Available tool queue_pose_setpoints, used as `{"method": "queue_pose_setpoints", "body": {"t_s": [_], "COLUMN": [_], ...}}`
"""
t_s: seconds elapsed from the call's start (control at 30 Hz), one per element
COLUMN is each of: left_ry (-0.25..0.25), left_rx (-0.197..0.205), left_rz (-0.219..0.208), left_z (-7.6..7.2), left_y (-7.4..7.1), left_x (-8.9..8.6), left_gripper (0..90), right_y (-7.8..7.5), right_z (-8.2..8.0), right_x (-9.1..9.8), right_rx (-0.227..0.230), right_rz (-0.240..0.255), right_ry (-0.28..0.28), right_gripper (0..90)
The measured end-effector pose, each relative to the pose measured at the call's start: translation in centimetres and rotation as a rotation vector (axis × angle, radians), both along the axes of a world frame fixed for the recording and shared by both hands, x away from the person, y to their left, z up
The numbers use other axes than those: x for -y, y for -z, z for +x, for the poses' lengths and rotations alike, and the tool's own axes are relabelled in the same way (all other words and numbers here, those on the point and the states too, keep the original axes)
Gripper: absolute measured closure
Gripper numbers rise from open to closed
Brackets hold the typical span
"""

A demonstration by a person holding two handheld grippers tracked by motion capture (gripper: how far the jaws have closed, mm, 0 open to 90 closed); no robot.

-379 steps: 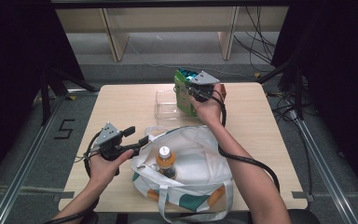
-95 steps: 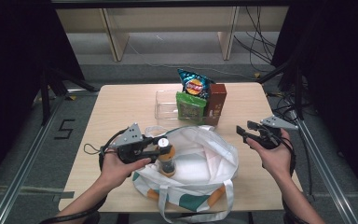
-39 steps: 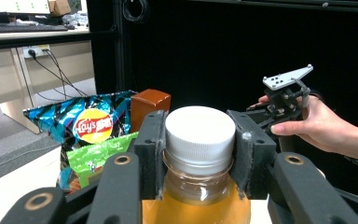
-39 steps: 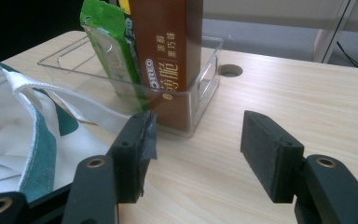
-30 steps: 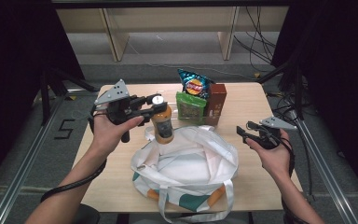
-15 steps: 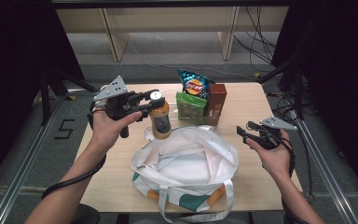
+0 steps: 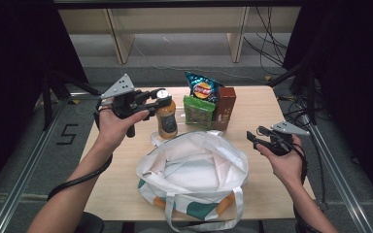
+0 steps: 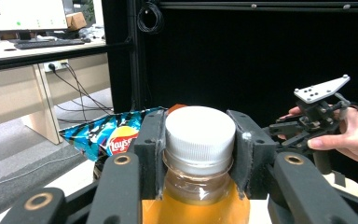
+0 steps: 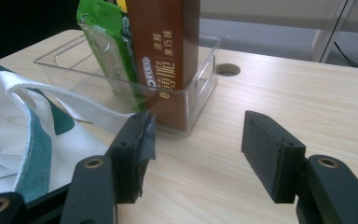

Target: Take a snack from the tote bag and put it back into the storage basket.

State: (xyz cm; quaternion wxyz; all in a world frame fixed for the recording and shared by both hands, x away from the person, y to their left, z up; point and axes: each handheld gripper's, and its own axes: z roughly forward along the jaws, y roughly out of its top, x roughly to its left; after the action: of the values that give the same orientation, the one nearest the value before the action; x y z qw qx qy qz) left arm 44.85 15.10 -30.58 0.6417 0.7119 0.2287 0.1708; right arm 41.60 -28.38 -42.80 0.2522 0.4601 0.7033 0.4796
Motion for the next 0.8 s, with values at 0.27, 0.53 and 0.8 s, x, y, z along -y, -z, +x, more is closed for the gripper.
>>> {"method": "queue_pose_setpoints", "body": {"t_s": [0.27,0.53,0.8], "left_ry": [-0.019,-0.037,-0.052], "left_rx": [0.004,0.024,0.022], "left_rz": [0.002,0.006,0.009], "left_z": [0.7,1.2,1.9], "left_y": [0.2,0.4,0.7], "left_x": [0.0,0.1,-0.1], "left_gripper": [58.8,58.8,58.8], "right_y": [0.0,0.0,0.0], "right_z": [0.0,0.0,0.0], "right_x": [0.1,0.0,0.1], "right_rx": [-0.003,-0.001,-0.005], "right_rz": [-0.001,-0.014,-0.019], "right_ry": [-0.004,-0.001,-0.004], "right_gripper": [43.6,43.5,43.5]}}
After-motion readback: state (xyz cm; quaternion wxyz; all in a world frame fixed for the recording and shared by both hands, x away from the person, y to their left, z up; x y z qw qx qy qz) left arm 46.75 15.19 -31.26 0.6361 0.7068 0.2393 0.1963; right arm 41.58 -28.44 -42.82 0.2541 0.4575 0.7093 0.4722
